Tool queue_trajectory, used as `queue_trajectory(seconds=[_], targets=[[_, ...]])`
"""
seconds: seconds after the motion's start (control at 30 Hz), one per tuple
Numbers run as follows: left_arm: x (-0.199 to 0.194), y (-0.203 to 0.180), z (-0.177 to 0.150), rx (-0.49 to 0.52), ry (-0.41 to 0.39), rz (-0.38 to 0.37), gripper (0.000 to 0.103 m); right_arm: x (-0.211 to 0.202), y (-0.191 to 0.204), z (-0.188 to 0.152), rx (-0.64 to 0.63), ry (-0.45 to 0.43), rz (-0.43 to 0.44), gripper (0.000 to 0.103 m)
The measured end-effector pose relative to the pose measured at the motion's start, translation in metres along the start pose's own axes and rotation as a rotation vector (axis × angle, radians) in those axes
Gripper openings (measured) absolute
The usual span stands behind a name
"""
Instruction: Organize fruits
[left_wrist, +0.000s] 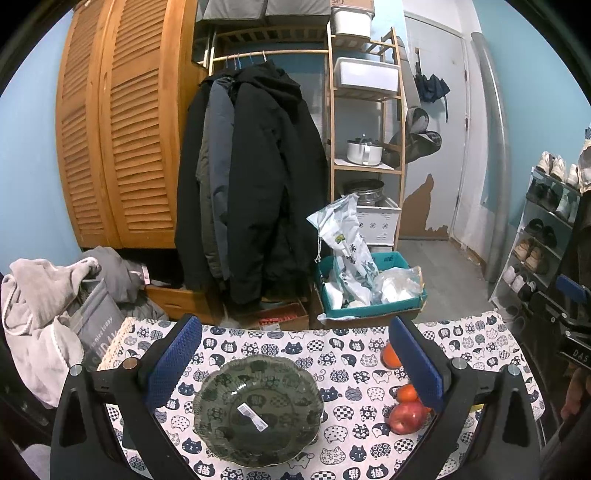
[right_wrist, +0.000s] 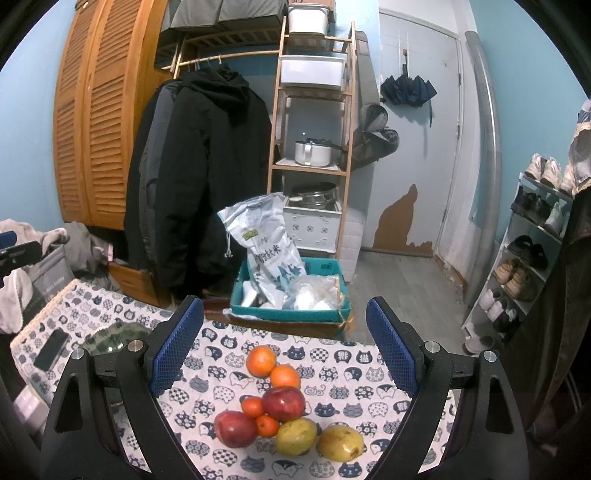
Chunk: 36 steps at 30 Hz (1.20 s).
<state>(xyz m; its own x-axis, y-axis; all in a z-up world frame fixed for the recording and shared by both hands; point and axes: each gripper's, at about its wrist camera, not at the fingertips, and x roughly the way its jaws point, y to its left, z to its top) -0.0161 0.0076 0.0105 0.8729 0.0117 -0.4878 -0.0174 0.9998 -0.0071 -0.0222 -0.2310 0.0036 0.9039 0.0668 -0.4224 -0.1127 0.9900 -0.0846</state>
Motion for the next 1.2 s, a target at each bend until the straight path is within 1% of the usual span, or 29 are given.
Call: queue_trajectory(seconds=[0.47,0.87,1.03,1.1,1.2], targets=[[0.001,0.001,0.004,-0.001,0.011,-0.011,0.102,-0.002,0.004,0.002,0.006,0.005,-0.006,0.088],[0.015,-0.017,-0.001,0.028,0.032,-0.020,0.102,-0.003,-0.026,-0.009,0.029,0.023,-0.025,0.088],[0.028,-0.031,-0.008,0.049,0.066,-0.037,0.102,0.007,-0.040,-0.022,0.036,0.076,-0.051,0.088],[0.037,-0.036,-0.011,0.053,0.101,-0.069,0.102,0.013,-0.045,-0.029,0.044,0.114,-0.055,0.088],[0.048,-0.043,-0.017,0.053,0.136,-0.096,0.102,0.021,-0.052,-0.038,0.049,0.163,-0.070,0.088]])
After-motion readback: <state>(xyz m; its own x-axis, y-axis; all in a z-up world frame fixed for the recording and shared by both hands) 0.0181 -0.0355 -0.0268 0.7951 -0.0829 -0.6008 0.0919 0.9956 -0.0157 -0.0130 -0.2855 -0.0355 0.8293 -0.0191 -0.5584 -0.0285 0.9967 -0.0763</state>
